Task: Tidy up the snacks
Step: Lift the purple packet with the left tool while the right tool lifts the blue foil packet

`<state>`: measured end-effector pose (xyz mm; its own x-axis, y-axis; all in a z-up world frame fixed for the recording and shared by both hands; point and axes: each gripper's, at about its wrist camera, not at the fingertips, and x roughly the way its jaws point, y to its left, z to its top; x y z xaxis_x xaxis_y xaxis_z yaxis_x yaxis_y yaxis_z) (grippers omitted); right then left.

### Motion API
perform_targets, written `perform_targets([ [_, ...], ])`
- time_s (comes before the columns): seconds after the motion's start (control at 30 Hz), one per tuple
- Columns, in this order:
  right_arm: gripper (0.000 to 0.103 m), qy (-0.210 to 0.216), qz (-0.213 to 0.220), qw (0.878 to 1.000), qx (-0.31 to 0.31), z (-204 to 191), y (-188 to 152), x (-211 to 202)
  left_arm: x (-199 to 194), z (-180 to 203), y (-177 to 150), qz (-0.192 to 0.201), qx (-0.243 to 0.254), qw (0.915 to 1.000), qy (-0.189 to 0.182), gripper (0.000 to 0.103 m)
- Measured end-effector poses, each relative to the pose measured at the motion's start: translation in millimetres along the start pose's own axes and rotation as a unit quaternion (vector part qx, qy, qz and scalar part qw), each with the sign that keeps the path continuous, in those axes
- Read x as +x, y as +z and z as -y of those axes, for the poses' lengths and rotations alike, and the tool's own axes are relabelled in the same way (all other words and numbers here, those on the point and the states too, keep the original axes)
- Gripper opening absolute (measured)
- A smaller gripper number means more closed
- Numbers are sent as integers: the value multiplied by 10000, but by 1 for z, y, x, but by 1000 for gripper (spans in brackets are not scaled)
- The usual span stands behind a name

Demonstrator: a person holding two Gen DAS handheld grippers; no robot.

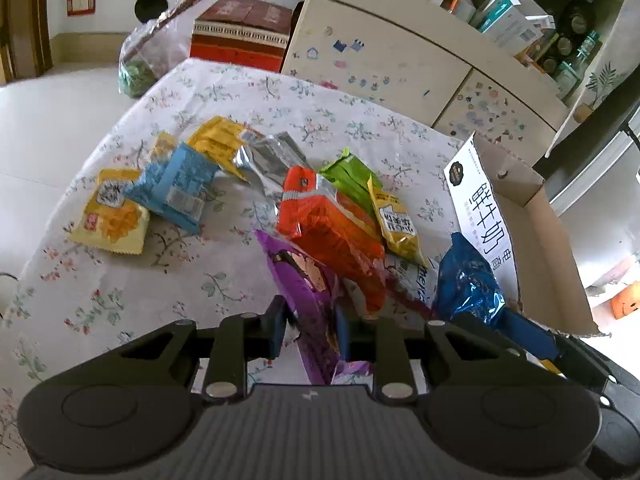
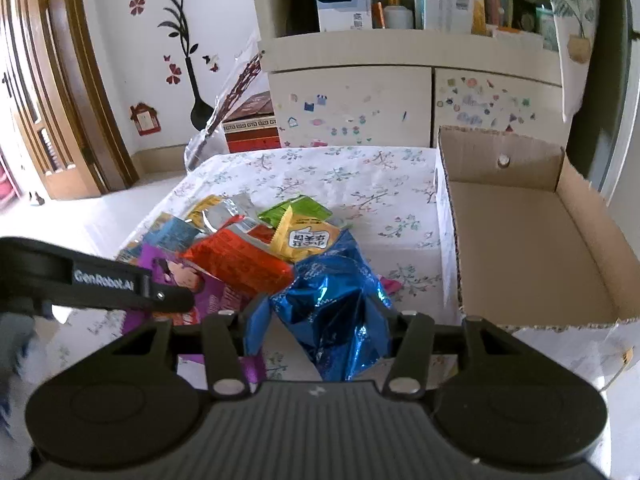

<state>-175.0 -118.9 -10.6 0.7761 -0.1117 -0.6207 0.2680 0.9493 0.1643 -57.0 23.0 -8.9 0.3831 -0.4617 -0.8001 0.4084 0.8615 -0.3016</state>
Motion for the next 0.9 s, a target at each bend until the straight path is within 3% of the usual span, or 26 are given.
perform_targets([
  [0.27,52,47,-277,9992,268,6,-7,10,27,-2,-5,-191,-292,9994,-48,46],
  [0.43,52,86,-332,9991,234,3,-9,14,36,-5,-7,-291,-630,9969,-371,47],
  [0.9,51,264,-207,9989,312,-1,-5,3,-1,10,-10,123,-195,9996,-145,27],
])
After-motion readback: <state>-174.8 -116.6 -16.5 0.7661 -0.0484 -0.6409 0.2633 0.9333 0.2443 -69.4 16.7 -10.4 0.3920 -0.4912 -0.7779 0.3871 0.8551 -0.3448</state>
